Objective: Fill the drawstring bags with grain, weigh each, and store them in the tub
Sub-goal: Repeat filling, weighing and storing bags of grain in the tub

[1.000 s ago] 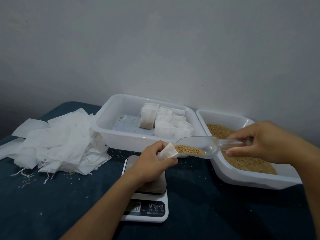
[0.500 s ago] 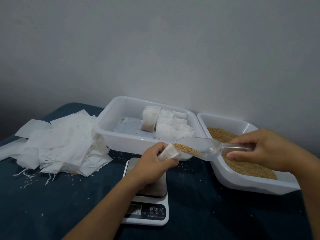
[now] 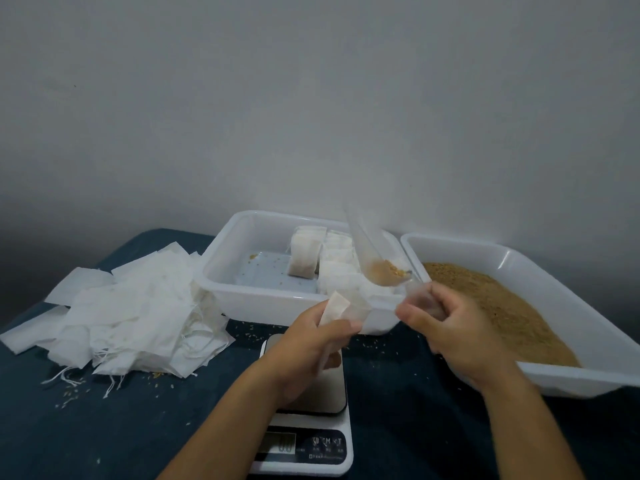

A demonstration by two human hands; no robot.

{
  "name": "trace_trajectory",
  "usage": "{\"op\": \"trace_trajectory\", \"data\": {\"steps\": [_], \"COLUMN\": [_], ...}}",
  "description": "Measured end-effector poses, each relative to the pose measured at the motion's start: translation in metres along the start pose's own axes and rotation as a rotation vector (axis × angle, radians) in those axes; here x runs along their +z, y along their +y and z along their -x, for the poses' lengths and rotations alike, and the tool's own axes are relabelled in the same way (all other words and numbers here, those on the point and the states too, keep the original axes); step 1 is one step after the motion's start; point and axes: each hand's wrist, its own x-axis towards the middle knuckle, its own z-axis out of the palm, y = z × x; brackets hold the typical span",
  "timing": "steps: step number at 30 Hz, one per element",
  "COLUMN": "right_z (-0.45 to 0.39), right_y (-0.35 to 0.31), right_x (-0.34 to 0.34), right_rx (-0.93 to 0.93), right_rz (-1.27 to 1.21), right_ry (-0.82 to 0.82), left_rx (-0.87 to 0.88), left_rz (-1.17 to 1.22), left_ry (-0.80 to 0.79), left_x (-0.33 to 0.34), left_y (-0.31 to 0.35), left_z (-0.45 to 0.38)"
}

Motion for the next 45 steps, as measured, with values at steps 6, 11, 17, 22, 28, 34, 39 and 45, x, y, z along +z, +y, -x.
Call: {"op": "trace_trajectory", "data": {"steps": [6,11,17,22,28,34,39,45], "right_z": [-0.018,-0.013,-0.009,-0.012,-0.015,-0.016,-0.016,-0.029], "right_y": [0.003,0.013,0.020,0.026,0.030,0.029,0.026,0.029], "right_x": [0.048,0.054,0.053,0.053,0.056,0.061,0.055,0.007], "right_rx": [-0.080,-0.161,-0.185,-0.161,-0.128,-0.155,-0.178,0.059], "right_rz": [-0.304,-0.400,-0.401,-0.359,-0.362,-0.484,-0.426,-0.063], "right_ry": [-0.178,-0.157,0.085,0.208,0.247,0.269,0.309,0.528], "left_rx": [-0.069,-0.099,0.137,0.274,0.259,0.126,0.143,0.155], "left_rz": [0.226,0.221,-0.077,-0.297,-0.324,-0.209,-0.325,-0.291], "left_ry": [-0.172,-0.278,-0.094,0.168,0.339,0.088,0.119,0.218], "left_x": [-0.009,-0.005,0.000,0.001,0.002,0.005,0.007,0.001], "left_y": [-0.004,-0.011,-0.018,-0.023,-0.021,-0.023,-0.028,-0.025], "left_z": [0.003,0.003,-0.007,-0.012,-0.012,-0.010,-0.011,-0.012]}}
